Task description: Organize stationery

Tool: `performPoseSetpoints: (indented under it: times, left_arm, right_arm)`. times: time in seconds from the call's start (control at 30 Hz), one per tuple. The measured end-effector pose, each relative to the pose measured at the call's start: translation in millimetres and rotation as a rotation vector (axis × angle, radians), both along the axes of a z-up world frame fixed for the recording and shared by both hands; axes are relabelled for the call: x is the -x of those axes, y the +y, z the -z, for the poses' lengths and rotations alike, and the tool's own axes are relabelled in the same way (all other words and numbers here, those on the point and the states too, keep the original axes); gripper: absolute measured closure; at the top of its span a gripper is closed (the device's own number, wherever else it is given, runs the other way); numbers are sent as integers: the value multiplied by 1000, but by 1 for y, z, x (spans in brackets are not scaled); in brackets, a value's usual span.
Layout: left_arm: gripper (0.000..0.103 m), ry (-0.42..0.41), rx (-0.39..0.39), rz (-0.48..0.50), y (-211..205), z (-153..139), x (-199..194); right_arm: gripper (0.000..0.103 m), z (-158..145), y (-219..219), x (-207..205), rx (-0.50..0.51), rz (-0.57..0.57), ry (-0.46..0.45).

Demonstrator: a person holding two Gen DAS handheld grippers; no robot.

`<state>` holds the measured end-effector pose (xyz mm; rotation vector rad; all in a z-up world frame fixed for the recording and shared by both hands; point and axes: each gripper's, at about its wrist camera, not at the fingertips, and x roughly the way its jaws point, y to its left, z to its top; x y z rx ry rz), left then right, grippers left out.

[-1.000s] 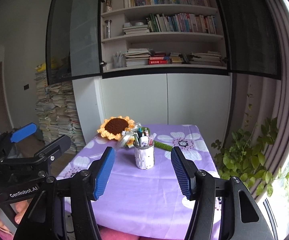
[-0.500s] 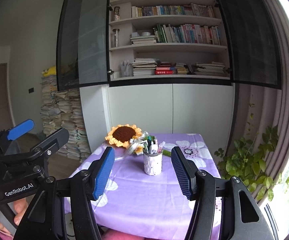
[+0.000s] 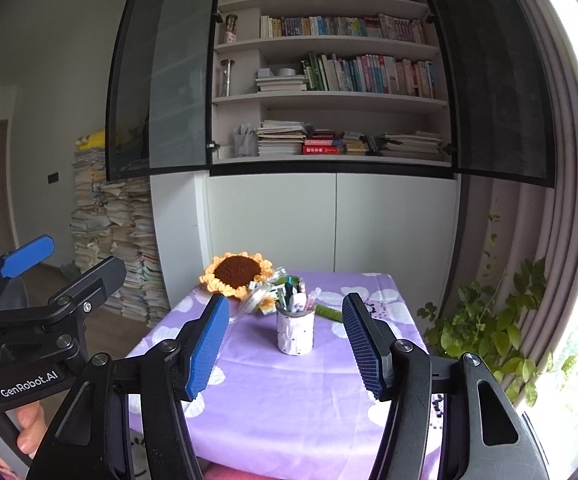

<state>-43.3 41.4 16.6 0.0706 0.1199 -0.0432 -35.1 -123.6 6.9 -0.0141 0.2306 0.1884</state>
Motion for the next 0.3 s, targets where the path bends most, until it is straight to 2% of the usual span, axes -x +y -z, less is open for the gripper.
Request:
performPoseSetpoints:
  times: [0.3]
  left_arm:
    - [1,3,13,0,2,-2,-1]
  right_arm:
    - [43,-3,-6,0,-25,14,-10]
